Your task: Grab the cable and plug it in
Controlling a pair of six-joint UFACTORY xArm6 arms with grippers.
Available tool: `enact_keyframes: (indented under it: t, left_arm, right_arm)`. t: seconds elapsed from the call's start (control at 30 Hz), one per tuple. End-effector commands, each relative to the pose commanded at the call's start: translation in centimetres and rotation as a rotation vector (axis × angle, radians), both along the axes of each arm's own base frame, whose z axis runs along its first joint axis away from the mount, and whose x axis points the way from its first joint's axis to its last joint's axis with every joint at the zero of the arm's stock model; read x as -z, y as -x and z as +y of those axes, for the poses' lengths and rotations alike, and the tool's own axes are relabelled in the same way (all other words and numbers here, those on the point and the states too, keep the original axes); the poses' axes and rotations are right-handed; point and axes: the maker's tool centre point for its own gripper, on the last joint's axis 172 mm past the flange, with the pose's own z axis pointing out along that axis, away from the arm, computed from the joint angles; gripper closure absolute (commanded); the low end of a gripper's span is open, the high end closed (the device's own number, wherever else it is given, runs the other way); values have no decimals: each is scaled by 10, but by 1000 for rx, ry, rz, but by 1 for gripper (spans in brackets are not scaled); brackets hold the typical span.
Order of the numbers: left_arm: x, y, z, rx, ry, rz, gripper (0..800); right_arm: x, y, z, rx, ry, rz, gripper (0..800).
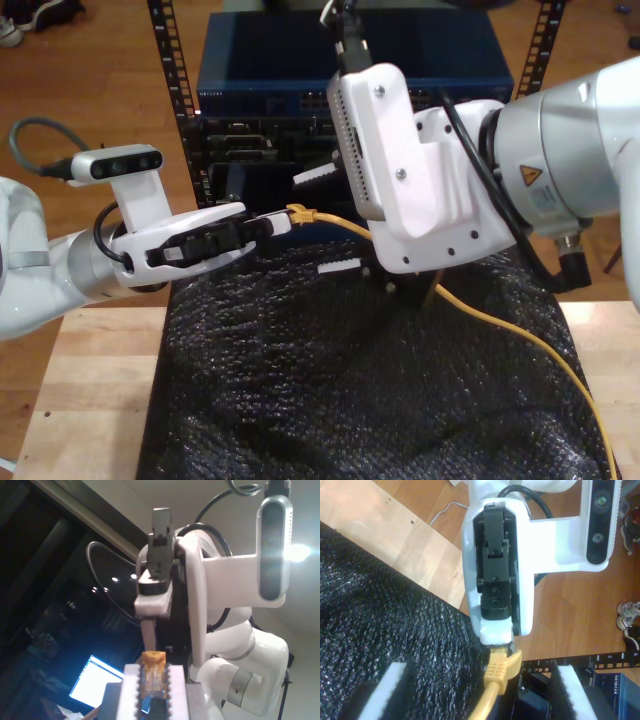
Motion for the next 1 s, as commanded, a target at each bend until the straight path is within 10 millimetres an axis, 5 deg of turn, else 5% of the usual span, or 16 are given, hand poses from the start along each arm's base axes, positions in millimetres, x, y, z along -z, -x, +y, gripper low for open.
enact_keyframes:
  t: [0.43, 1.0]
  left_arm:
    - [-3, 5, 0, 20, 16, 3, 782]
    - [-3, 5, 0, 22, 16, 4, 780]
  right_arm:
    - [-3, 1, 1, 0, -8, -2, 372]
    - [-7, 2, 3, 7, -41, 17, 515]
